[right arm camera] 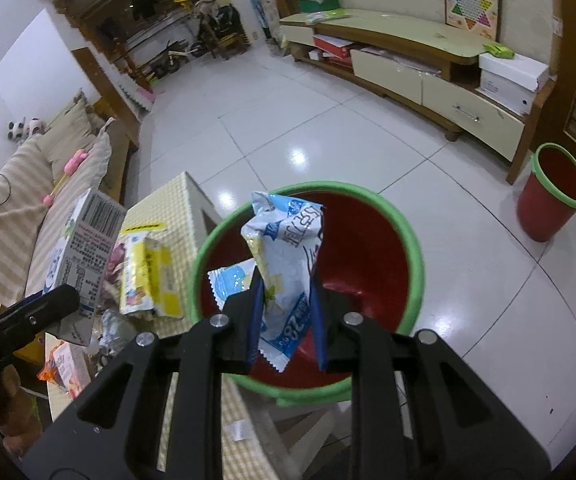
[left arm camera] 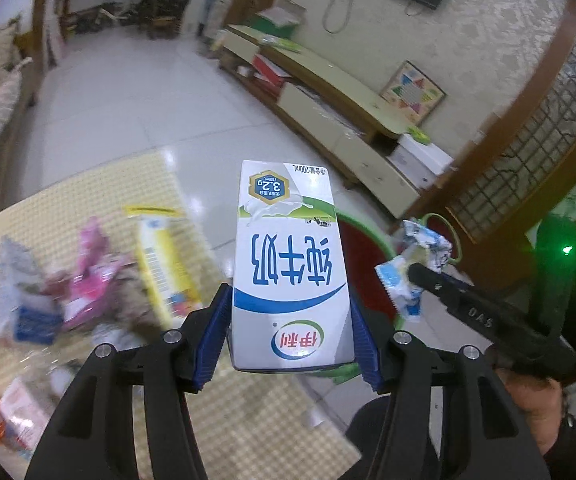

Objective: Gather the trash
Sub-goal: 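Carry the blue-white wrapper in the right tool over the red bucket, then open the right tool to drop the wrapper into the bucket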

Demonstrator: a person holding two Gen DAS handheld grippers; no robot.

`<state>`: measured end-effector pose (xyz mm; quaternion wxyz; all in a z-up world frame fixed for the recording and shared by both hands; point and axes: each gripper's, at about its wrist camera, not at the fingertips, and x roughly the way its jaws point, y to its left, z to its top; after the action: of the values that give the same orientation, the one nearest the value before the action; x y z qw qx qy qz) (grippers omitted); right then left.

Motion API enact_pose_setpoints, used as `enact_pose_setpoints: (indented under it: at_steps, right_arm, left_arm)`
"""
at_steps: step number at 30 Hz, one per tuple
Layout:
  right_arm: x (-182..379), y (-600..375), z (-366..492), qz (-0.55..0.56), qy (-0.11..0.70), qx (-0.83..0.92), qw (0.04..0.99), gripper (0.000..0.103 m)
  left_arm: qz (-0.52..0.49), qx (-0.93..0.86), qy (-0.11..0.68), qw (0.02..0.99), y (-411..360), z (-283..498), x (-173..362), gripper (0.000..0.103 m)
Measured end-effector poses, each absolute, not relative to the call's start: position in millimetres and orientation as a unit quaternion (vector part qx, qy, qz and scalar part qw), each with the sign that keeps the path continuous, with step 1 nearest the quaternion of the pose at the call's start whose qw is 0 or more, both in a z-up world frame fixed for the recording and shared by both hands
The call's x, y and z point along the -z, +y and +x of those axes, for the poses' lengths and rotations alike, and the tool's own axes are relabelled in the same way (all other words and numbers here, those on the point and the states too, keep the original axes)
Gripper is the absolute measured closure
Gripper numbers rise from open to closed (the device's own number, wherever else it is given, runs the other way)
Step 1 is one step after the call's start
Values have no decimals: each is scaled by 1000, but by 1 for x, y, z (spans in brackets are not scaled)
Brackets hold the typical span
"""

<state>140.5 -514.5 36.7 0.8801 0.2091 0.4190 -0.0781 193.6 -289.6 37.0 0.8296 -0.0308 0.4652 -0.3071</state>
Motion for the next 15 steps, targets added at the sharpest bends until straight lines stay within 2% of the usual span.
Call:
enact_pose_setpoints:
  at_steps: [15]
  right_arm:
    - [-7, -541, 152, 239, 437, 77, 863, 82]
  left_arm:
    - [-35, 337, 505, 794, -348, 222, -5, 49]
